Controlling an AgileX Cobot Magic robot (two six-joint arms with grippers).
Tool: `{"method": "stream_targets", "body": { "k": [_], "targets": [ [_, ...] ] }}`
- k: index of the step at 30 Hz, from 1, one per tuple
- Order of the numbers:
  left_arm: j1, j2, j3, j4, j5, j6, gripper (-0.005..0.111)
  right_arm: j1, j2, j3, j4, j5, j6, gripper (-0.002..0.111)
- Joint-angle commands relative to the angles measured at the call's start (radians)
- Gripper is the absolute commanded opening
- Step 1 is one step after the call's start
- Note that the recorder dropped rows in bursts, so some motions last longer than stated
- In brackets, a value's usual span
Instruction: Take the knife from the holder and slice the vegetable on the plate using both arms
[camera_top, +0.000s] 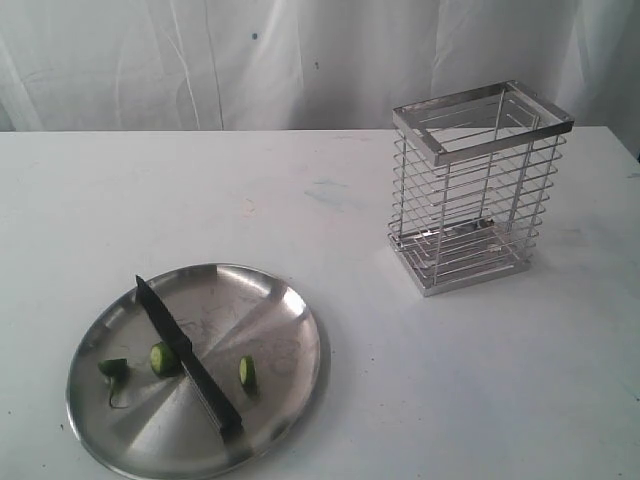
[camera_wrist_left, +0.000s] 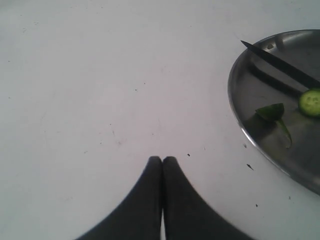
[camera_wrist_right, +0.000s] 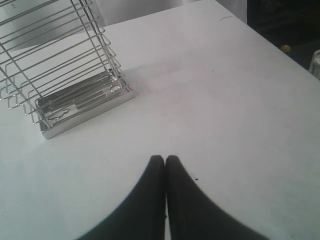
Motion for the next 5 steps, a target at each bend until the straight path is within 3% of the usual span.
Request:
{"method": "stream_targets", "body": {
  "k": [1,5],
  "targets": [
    [0.004,-0.005,0.004,-0.009,0.027,0.004,0.000,-0.008,-0.004,-0.001,-0.007,-0.001,0.003,0.000],
    [0.004,-0.005,0.004,-0.009,0.027,0.004,0.000,-0.008,-0.004,-0.001,-0.007,-0.001,0.003,0.000]
  ]
}}
